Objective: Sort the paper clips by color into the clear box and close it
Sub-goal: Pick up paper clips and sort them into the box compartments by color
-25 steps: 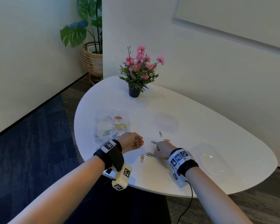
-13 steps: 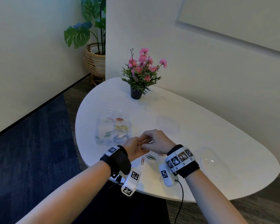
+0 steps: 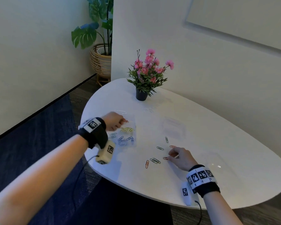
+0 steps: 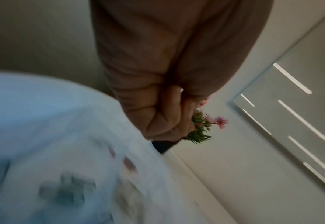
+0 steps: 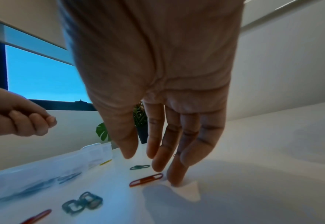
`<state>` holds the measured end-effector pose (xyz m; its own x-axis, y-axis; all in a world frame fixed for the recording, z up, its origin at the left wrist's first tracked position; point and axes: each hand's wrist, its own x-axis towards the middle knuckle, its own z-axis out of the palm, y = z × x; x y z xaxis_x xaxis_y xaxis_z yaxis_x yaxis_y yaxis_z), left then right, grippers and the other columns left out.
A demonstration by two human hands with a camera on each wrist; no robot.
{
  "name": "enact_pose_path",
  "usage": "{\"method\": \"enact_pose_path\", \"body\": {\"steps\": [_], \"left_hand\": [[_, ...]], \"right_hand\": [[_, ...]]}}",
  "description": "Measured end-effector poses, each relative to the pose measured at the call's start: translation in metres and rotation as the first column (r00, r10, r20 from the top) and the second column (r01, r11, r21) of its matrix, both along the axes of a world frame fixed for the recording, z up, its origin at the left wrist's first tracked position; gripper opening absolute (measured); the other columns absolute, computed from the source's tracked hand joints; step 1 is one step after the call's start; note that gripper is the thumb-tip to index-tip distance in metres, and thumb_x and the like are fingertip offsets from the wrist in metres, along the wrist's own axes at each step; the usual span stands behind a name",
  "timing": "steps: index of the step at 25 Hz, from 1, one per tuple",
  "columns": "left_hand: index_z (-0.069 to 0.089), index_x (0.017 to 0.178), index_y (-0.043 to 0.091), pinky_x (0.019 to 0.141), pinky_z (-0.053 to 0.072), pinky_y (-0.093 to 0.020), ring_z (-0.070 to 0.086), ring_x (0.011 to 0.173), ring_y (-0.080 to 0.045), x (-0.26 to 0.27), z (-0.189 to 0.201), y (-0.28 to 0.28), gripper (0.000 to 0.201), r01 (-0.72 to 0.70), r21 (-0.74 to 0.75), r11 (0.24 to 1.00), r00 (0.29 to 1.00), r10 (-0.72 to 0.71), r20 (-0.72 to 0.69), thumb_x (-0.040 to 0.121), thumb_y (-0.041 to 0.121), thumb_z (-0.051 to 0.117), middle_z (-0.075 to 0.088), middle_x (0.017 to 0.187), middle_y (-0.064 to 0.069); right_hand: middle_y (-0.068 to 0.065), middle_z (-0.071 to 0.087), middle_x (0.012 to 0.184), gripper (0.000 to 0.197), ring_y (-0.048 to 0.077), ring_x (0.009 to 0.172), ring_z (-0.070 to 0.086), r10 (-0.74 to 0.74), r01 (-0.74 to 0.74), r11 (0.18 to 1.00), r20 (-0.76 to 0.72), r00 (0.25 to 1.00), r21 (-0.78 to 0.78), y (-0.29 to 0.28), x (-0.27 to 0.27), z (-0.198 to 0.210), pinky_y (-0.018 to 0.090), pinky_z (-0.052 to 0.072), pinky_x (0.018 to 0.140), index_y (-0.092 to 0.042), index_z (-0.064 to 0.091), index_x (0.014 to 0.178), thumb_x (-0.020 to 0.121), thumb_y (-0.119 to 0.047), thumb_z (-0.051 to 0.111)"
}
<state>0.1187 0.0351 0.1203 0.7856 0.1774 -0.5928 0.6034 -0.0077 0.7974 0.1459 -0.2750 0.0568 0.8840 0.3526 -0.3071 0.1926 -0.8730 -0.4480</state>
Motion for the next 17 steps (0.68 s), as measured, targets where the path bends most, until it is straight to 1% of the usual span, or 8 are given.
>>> {"method": "enact_pose_path", "body": {"steps": [3, 4, 5, 7, 9, 11, 14, 17], "left_hand": [[0.06, 0.114, -0.006, 0.054, 0.041, -0.023, 0.047, 0.057, -0.012, 0.028, 0.001, 0.033, 0.032, -0.016, 0.385, 0.923, 0.997, -0.015, 0.078, 0.097, 0.009, 0.036, 0.055, 0.07, -0.002], [0.058, 0.119, -0.007, 0.065, 0.048, -0.029, 0.056, 0.067, -0.017, 0.035, -0.001, 0.038, 0.034, -0.003, 0.44, 0.898, 0.995, -0.039, 0.086, 0.097, 0.007, 0.038, 0.065, 0.083, -0.008], [0.058, 0.122, -0.006, 0.081, 0.051, -0.033, 0.062, 0.084, -0.023, 0.041, -0.004, 0.042, 0.035, 0.0, 0.464, 0.886, 0.997, -0.039, 0.073, 0.097, 0.007, 0.038, 0.068, 0.104, -0.015], [0.055, 0.129, 0.003, 0.105, 0.041, -0.034, 0.054, 0.12, -0.027, 0.049, -0.012, 0.042, 0.036, 0.056, 0.57, 0.819, 0.993, -0.103, 0.051, 0.098, 0.008, 0.036, 0.054, 0.136, -0.014], [0.061, 0.124, 0.012, 0.107, 0.039, -0.033, 0.051, 0.124, -0.026, 0.052, -0.019, 0.041, 0.033, 0.144, 0.692, 0.707, 0.977, -0.213, 0.015, 0.096, 0.01, 0.041, 0.053, 0.138, -0.009], [0.068, 0.112, 0.013, 0.103, 0.043, -0.031, 0.057, 0.116, -0.024, 0.056, -0.027, 0.044, 0.027, 0.23, 0.792, 0.566, 0.945, -0.323, -0.044, 0.093, 0.009, 0.05, 0.062, 0.127, -0.007], [0.073, 0.103, 0.009, 0.096, 0.051, -0.031, 0.064, 0.104, -0.023, 0.061, -0.037, 0.046, 0.021, 0.328, 0.807, 0.491, 0.914, -0.383, -0.138, 0.088, 0.011, 0.06, 0.07, 0.114, -0.008], [0.072, 0.108, 0.01, 0.099, 0.048, -0.029, 0.063, 0.108, -0.022, 0.062, -0.043, 0.049, 0.023, 0.38, 0.799, 0.466, 0.884, -0.437, -0.165, 0.087, 0.012, 0.062, 0.069, 0.117, -0.006]], "right_hand": [[0.002, 0.063, 0.098, 0.024, 0.014, 0.088, 0.056, -0.029, 0.029, 1.0, -0.003, 1.0, -0.002, -0.002, 0.005, -0.004, 0.019, 0.041, 0.079, -0.009, 0.066, 0.106, 0.086, -0.024, 0.063], [0.001, 0.062, 0.096, 0.024, 0.014, 0.088, 0.055, -0.047, 0.047, 0.999, -0.005, 0.999, -0.005, -0.003, 0.007, -0.006, 0.019, 0.04, 0.078, -0.01, 0.066, 0.105, 0.086, -0.025, 0.063], [0.0, 0.061, 0.094, 0.023, 0.015, 0.087, 0.055, -0.063, 0.063, 0.998, -0.007, 0.998, -0.012, -0.004, 0.008, -0.007, 0.019, 0.039, 0.078, -0.01, 0.065, 0.104, 0.086, -0.025, 0.063], [-0.001, 0.061, 0.091, 0.018, 0.015, 0.085, 0.055, -0.084, 0.084, 0.996, -0.024, 0.996, -0.028, -0.008, 0.009, -0.011, 0.018, 0.039, 0.074, -0.015, 0.063, 0.1, 0.086, -0.026, 0.063], [-0.001, 0.06, 0.086, 0.012, 0.015, 0.08, 0.055, -0.096, 0.095, 0.995, -0.048, 0.994, -0.011, -0.013, 0.008, -0.015, 0.017, 0.039, 0.064, -0.02, 0.058, 0.095, 0.086, -0.026, 0.063], [-0.001, 0.059, 0.081, 0.011, 0.014, 0.074, 0.054, -0.105, 0.106, 0.994, -0.052, 0.993, 0.021, -0.016, 0.007, -0.019, 0.016, 0.039, 0.06, -0.021, 0.056, 0.093, 0.085, -0.025, 0.063], [0.001, 0.057, 0.078, 0.012, 0.014, 0.07, 0.051, -0.107, 0.109, 0.993, -0.054, 0.993, 0.045, -0.016, 0.007, -0.021, 0.019, 0.04, 0.062, -0.021, 0.054, 0.09, 0.084, -0.023, 0.064], [0.0, 0.054, 0.074, 0.012, 0.013, 0.068, 0.049, -0.101, 0.103, 0.994, -0.054, 0.993, 0.043, -0.015, 0.01, -0.023, 0.022, 0.04, 0.063, -0.022, 0.052, 0.087, 0.083, -0.023, 0.064]]}}
